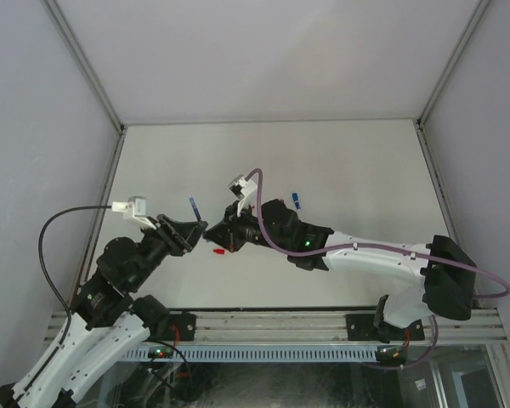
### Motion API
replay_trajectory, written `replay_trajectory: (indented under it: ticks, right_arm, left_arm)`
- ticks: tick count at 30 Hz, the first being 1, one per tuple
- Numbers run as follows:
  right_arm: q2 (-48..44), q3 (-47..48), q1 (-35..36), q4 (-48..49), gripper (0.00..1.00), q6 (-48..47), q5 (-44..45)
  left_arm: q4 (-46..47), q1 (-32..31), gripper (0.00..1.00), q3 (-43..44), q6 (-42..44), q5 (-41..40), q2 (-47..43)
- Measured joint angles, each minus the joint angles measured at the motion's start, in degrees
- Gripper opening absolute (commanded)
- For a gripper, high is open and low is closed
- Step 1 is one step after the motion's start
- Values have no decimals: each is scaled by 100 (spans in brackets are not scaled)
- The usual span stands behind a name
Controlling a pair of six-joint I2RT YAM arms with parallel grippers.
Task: Insert the pens into the pen caps
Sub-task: Pick up the pen from the center of the board.
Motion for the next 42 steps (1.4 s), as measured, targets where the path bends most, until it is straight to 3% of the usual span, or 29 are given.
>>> replay_trajectory:
  ticks: [5, 15, 19, 25, 32, 38, 42]
  right_arm:
    - [0, -33, 26, 11, 0, -31, 2]
    - [0, -37, 26, 48, 0, -70, 22]
    - [0, -39, 17, 35, 2, -85, 22]
    - [0, -44, -199, -39, 24, 33, -243]
    - [0, -44, -481, -310, 33, 42, -280]
    - [0, -48, -846, -822, 63, -35, -76]
    - [17, -48, -984, -1117, 70, -216, 212]
  left_arm:
    - [125, 0, 39, -92, 0, 94, 66]
    - [275, 0, 1, -122, 7, 243, 109]
    - [280, 0, 0, -122, 26, 256, 144]
    - [149, 0, 0, -11, 216, 229, 308]
    - [-522, 0, 0, 398, 780, -243, 396]
    - [-979, 0, 0, 664, 1217, -566, 352]
    - [-1204, 0, 0, 695, 1421, -623, 319]
